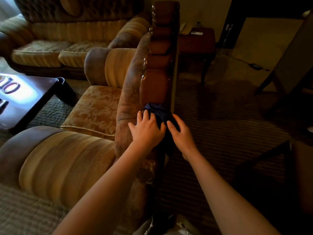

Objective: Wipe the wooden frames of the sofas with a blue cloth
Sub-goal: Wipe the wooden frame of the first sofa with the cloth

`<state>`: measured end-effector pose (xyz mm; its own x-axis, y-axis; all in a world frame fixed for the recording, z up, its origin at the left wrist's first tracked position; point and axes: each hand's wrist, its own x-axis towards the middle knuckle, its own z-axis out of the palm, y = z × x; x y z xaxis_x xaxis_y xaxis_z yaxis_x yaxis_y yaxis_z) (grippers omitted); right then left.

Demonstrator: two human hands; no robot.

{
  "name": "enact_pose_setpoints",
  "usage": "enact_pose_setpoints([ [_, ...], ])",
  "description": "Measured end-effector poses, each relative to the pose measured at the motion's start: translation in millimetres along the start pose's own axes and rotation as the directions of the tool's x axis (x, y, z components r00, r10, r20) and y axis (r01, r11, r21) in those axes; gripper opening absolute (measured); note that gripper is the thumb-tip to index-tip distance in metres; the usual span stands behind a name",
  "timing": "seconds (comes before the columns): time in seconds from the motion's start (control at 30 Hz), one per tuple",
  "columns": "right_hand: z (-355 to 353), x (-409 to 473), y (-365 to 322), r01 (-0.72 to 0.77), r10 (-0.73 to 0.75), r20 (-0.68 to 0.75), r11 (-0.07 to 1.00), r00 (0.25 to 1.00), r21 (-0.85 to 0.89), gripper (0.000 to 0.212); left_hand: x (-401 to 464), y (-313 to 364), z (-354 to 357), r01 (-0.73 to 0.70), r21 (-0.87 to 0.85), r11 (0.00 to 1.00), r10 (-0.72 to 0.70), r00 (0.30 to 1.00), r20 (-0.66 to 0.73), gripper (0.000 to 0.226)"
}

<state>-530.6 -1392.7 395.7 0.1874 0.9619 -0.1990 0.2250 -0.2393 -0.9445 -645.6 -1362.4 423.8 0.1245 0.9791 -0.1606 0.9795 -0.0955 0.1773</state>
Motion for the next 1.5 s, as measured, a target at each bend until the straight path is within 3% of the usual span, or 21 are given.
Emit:
enact_pose_setpoints([
  [0.17, 0.3, 2.2, -25.1, 0.226, -0.235, -0.024, 0.952, 0.972, -0.206, 0.051, 2.3, -14.1, -2.1, 0.054, -0.041, 0.998, -0.053, 0.999, 0.011, 0.063],
  [0.33, 8.6, -2.5, -30.0, 0.297, -0.299, 0.031, 0.922, 0.954, -0.247, 0.048, 2.3, -39.6, -8.9, 0.161, -0.068, 0.985, -0.155, 0.984, 0.084, 0.062],
  [0.43, 14.4, -6.8, -26.6, 0.298, -0.293, 0.059, 0.922, 0.954, -0.248, 0.043, -11.6, -40.4, -11.1, 0.108, -0.219, 0.97, -0.13, 0.988, -0.089, 0.047],
  [0.5, 16.3, -5.3, -28.5, 0.249, -0.245, 0.05, 0.957, 0.968, -0.146, 0.037, -23.6, -31.0, -14.4, -0.006, -0.519, 0.855, -0.101, 0.979, -0.177, 0.037],
  [0.57, 15.4, -1.9, -36.1, 0.131, -0.135, 0.039, 0.986, 0.99, 0.104, 0.03, -31.2, -19.6, -19.2, -0.026, -0.749, 0.662, -0.064, 0.994, -0.091, 0.037],
  [0.6, 13.6, -0.9, -40.0, 0.034, -0.052, 0.069, 0.97, 0.996, 0.241, 0.027, -29.7, -17.4, -18.4, -0.033, -0.78, 0.625, -0.032, 0.997, -0.067, 0.04],
  [0.63, 11.5, 0.5, -41.9, -0.056, 0.019, 0.115, 0.942, 0.993, 0.331, 0.024, -25.1, -18.0, -15.6, -0.039, -0.755, 0.655, -0.004, 0.998, -0.055, 0.046],
  [0.7, 7.7, 3.0, -45.0, -0.113, 0.062, 0.16, 0.937, 0.985, 0.332, 0.023, -9.4, -20.7, -11.2, 0.024, -0.649, 0.76, -0.006, 1.0, 0.03, 0.069],
  [0.83, 1.5, 15.8, -57.8, 0.066, -0.065, -0.069, 0.998, 0.995, 0.004, 0.032, 15.2, -13.2, -6.4, 0.184, -0.438, 0.88, -0.115, 0.977, 0.178, 0.087],
  [0.97, 2.0, 28.9, -66.3, 0.072, -0.089, -0.226, 0.994, 0.97, -0.084, 0.034, 28.1, -13.4, -9.3, 0.238, -0.464, 0.853, -0.179, 0.97, 0.167, 0.081],
  [1.03, 10.2, 32.1, -64.6, 0.058, -0.081, -0.246, 0.993, 0.966, -0.101, 0.034, 38.3, -28.2, -10.0, 0.204, -0.613, 0.763, -0.148, 0.979, 0.142, 0.058],
  [1.07, 15.3, 33.7, -61.6, 0.047, -0.071, -0.25, 0.994, 0.966, -0.098, 0.034, 39.8, -37.0, -8.2, 0.176, -0.72, 0.671, -0.117, 0.984, 0.131, 0.044],
  [1.13, 23.9, 34.2, -52.8, 0.034, -0.049, -0.268, 0.998, 0.962, -0.062, 0.034, 38.4, -55.9, 1.5, 0.16, -0.916, 0.368, -0.084, 0.987, 0.139, 0.025],
  [1.2, 30.8, 31.2, -42.4, 0.029, -0.038, -0.295, 0.999, 0.955, -0.032, 0.034, 35.2, -73.4, 11.8, 0.21, -0.975, 0.072, -0.077, 0.976, 0.205, 0.021],
  [1.27, 32.4, 29.1, -37.0, 0.042, -0.066, -0.342, 0.996, 0.937, -0.076, 0.034, 35.9, -85.8, 22.4, 0.23, -0.972, 0.038, -0.065, 0.972, 0.228, 0.023],
  [1.37, 27.8, 32.6, -45.4, 0.148, -0.253, -0.442, 0.955, 0.861, -0.258, 0.032, 31.6, -92.4, 37.4, 0.186, -0.981, 0.051, -0.045, 0.982, 0.184, 0.028],
  [1.5, 42.6, 61.0, -68.8, 0.347, -0.534, -0.383, 0.818, 0.754, -0.458, 0.033, 16.3, -86.3, 33.7, 0.141, -0.99, -0.02, -0.038, 0.989, 0.141, 0.028],
])
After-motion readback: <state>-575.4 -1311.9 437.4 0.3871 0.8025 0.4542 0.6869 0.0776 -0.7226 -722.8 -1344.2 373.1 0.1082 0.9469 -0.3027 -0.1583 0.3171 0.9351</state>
